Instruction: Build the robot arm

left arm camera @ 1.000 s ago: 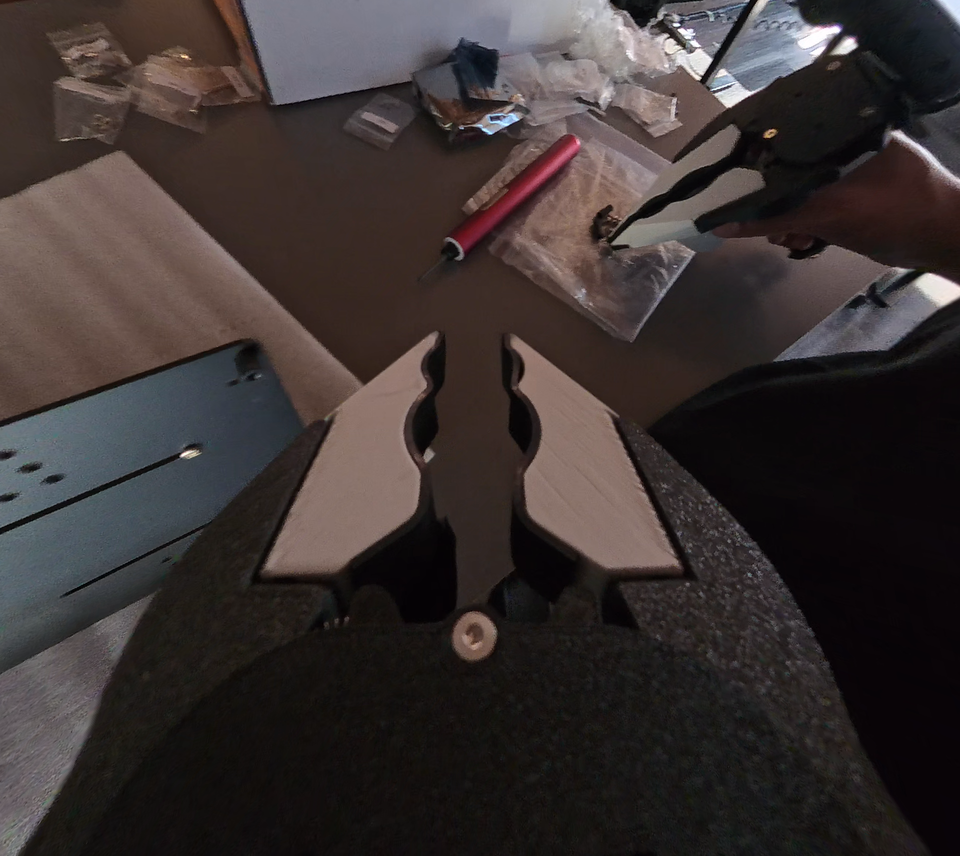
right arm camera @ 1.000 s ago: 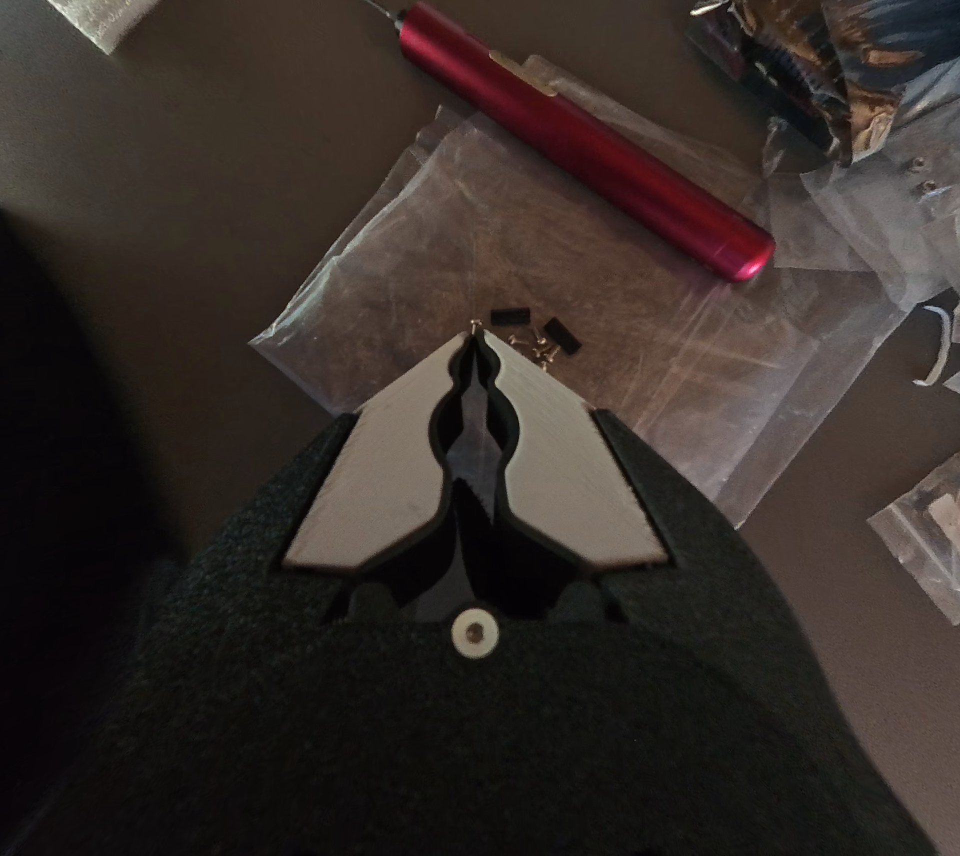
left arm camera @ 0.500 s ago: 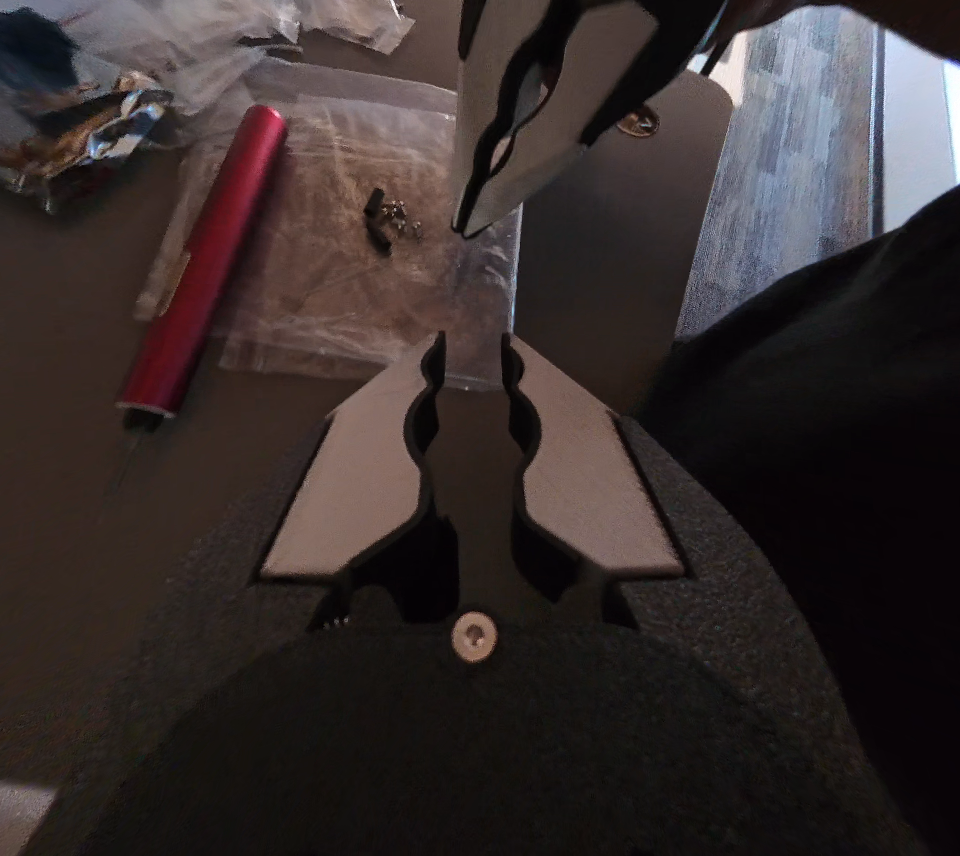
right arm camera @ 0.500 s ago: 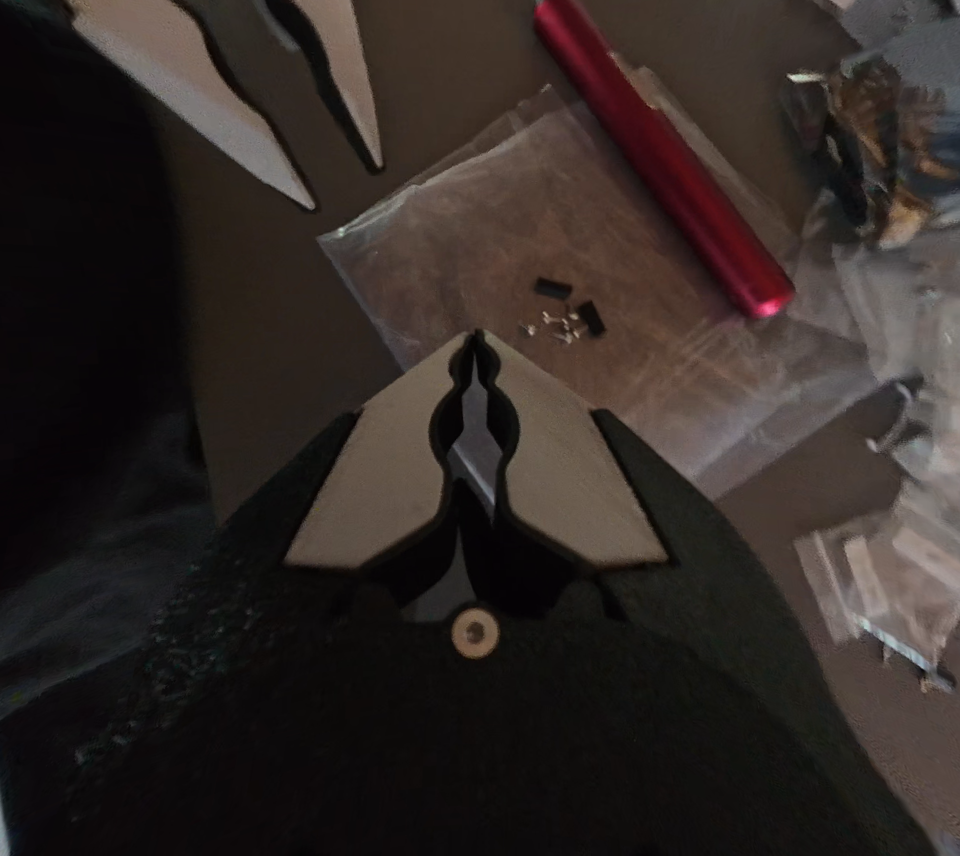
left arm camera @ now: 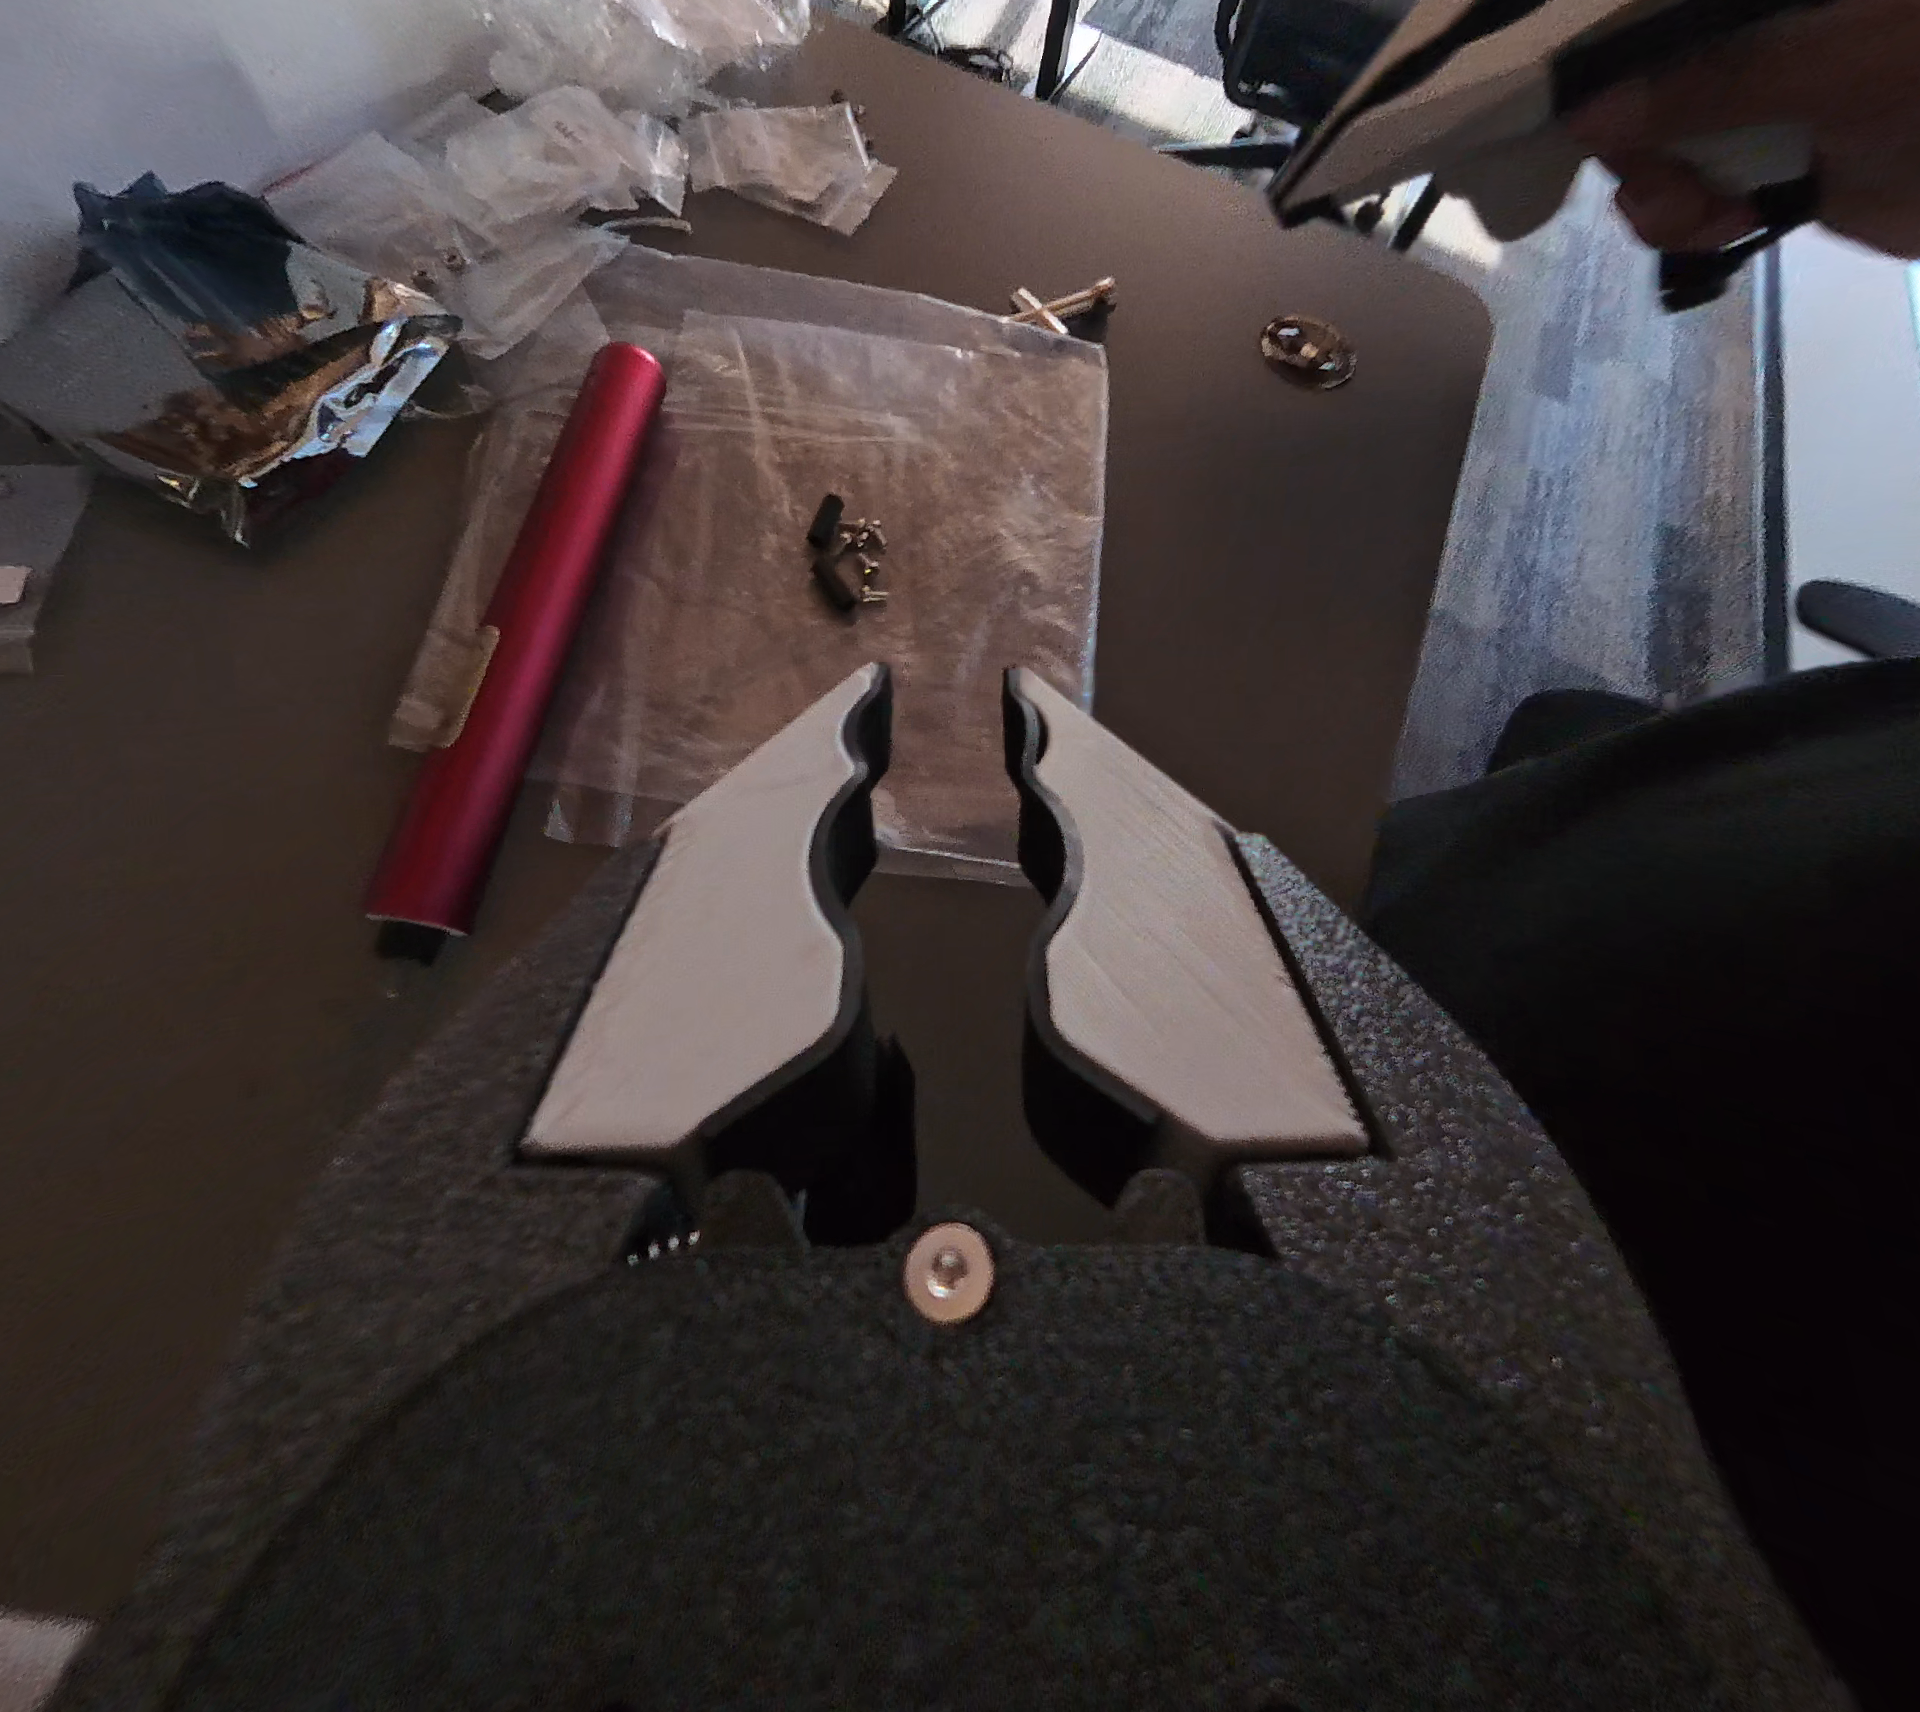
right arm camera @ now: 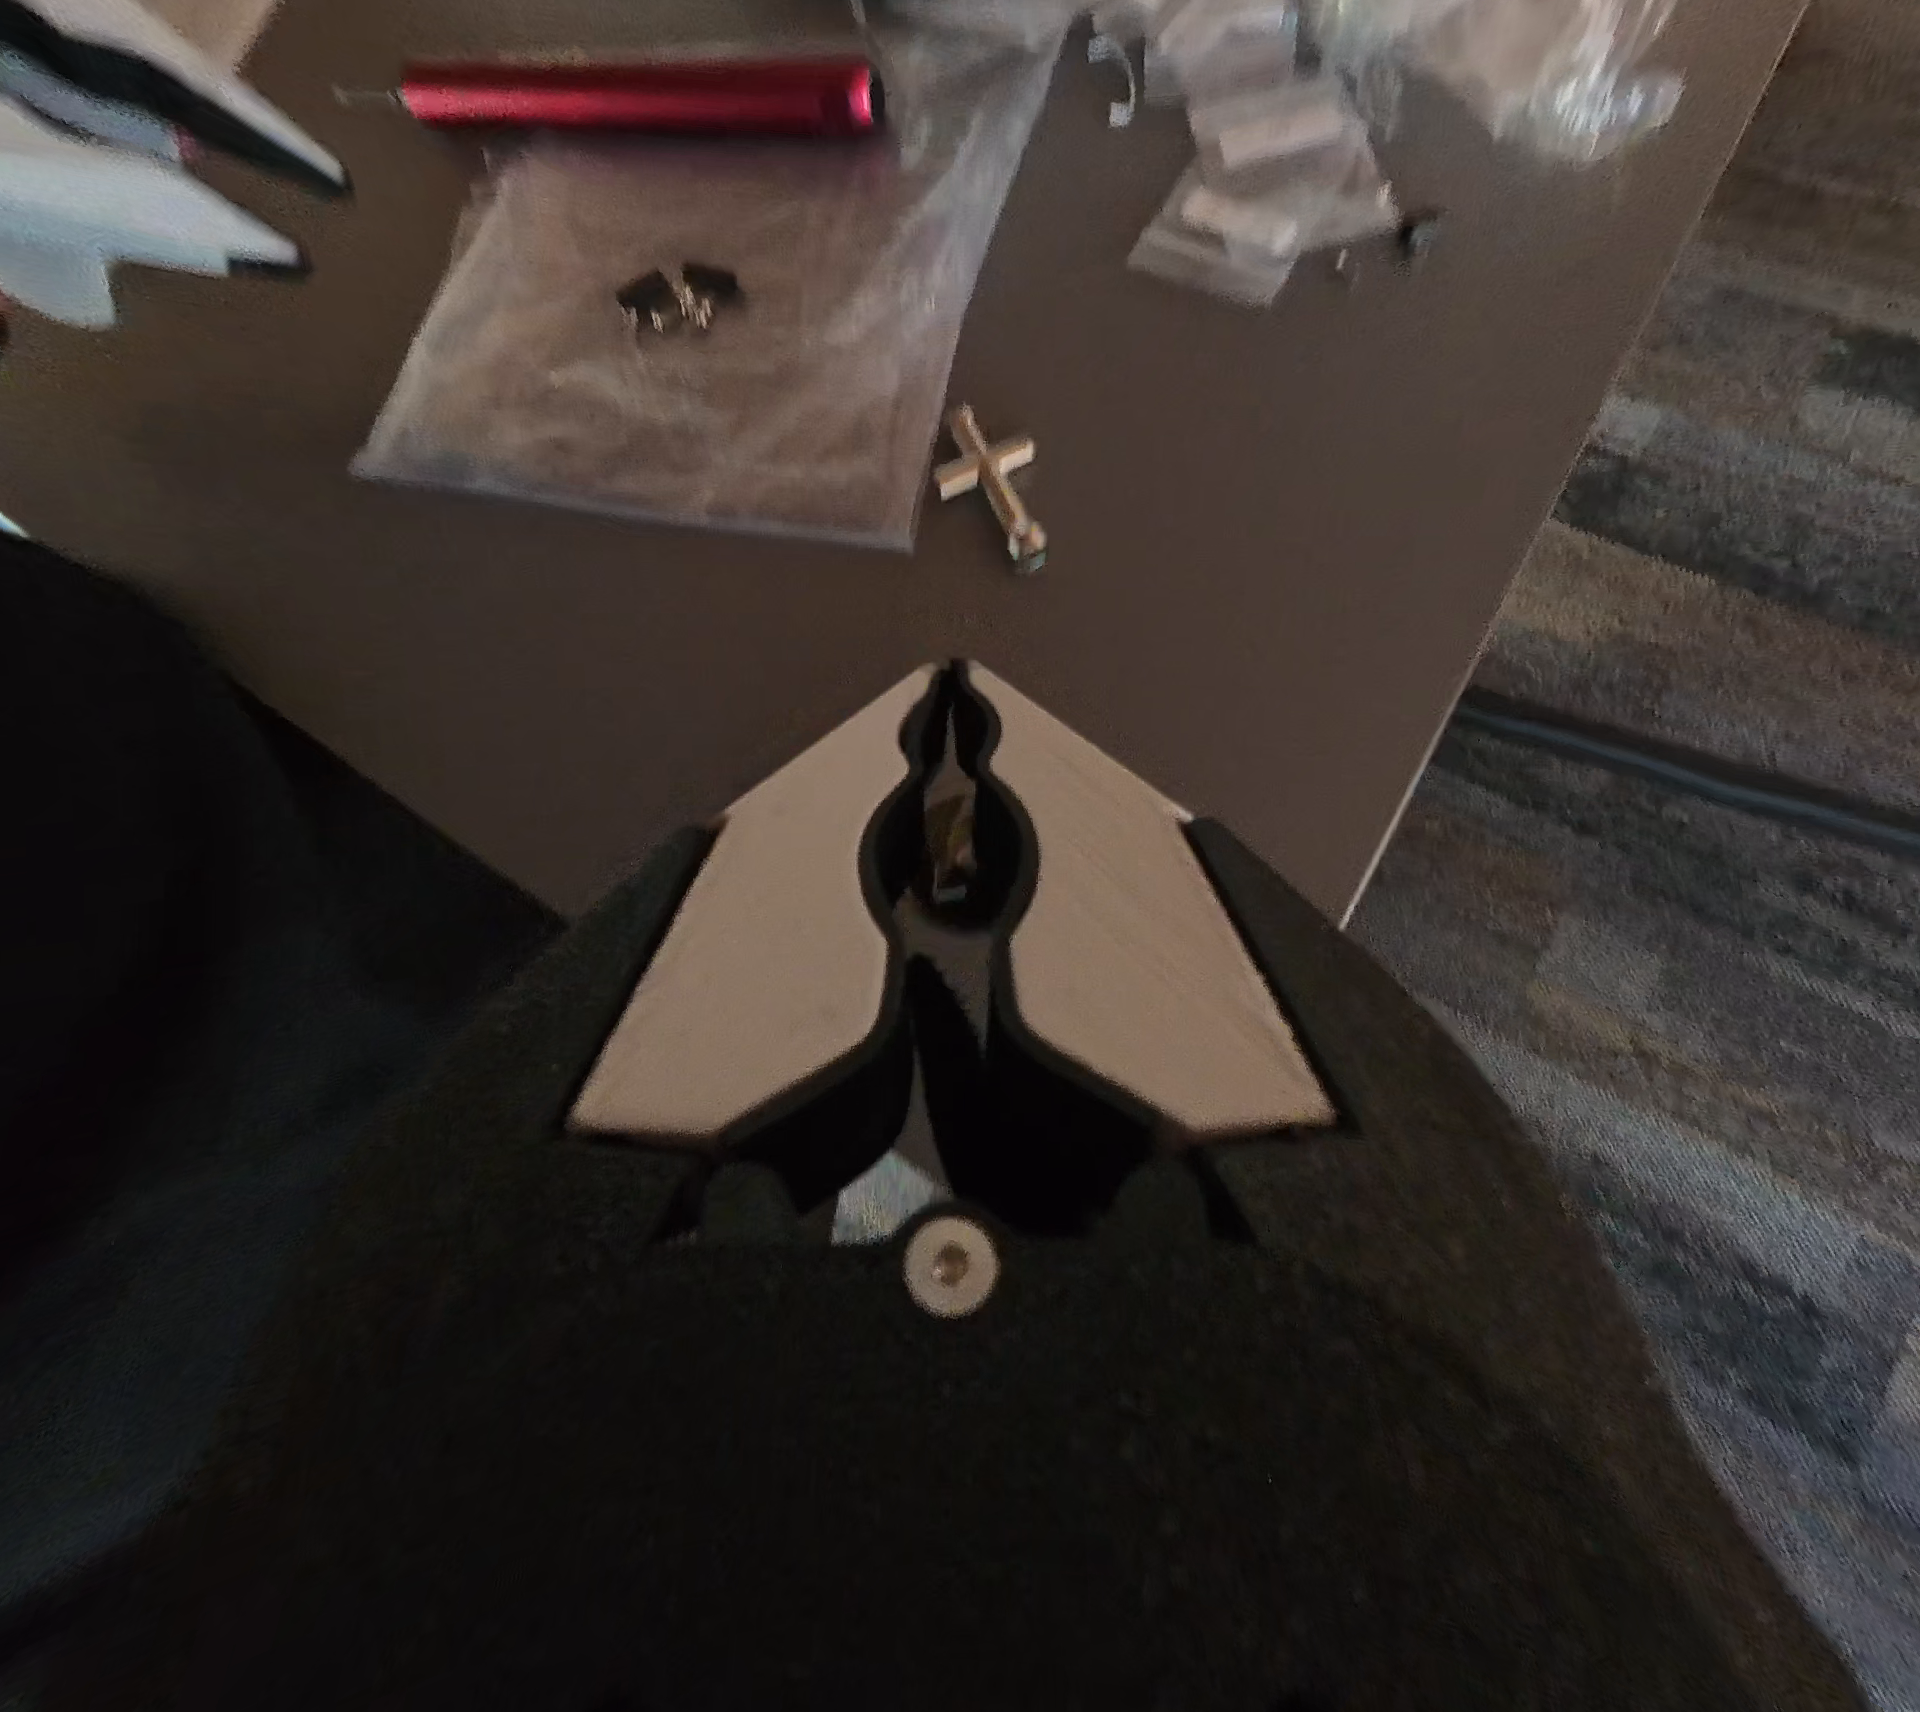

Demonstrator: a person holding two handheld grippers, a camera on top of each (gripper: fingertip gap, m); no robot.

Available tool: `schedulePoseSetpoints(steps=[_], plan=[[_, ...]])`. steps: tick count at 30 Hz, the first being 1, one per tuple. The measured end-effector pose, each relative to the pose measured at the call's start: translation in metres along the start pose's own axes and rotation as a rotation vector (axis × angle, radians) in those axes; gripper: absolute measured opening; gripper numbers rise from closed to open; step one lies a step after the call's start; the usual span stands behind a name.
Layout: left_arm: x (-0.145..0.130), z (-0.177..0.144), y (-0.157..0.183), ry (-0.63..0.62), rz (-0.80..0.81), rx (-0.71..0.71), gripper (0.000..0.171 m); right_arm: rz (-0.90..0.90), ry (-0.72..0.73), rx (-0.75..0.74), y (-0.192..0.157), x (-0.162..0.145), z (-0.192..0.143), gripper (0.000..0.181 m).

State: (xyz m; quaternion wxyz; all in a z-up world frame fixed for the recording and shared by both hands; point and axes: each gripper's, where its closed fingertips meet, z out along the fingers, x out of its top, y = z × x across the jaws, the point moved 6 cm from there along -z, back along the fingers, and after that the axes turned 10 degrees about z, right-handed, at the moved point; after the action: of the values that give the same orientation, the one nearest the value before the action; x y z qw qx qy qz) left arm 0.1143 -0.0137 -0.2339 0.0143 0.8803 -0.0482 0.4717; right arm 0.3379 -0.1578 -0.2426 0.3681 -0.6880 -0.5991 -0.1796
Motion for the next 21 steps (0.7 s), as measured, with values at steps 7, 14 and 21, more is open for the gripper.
schedulePoseSetpoints(steps=[7, 14, 21], plan=[[0.012, 0.014, -0.012, -0.025, 0.081, -0.005, 0.02, 0.015, -0.129, -0.134, 0.0, -0.03, -0.011, 0.0], [0.01, 0.023, -0.016, -0.06, 0.073, -0.022, 0.02, -0.011, -0.202, -0.18, -0.005, -0.035, -0.006, 0.0], [0.007, 0.023, -0.016, -0.07, 0.064, -0.039, 0.02, -0.058, -0.269, -0.235, -0.006, -0.037, 0.0, 0.0]])
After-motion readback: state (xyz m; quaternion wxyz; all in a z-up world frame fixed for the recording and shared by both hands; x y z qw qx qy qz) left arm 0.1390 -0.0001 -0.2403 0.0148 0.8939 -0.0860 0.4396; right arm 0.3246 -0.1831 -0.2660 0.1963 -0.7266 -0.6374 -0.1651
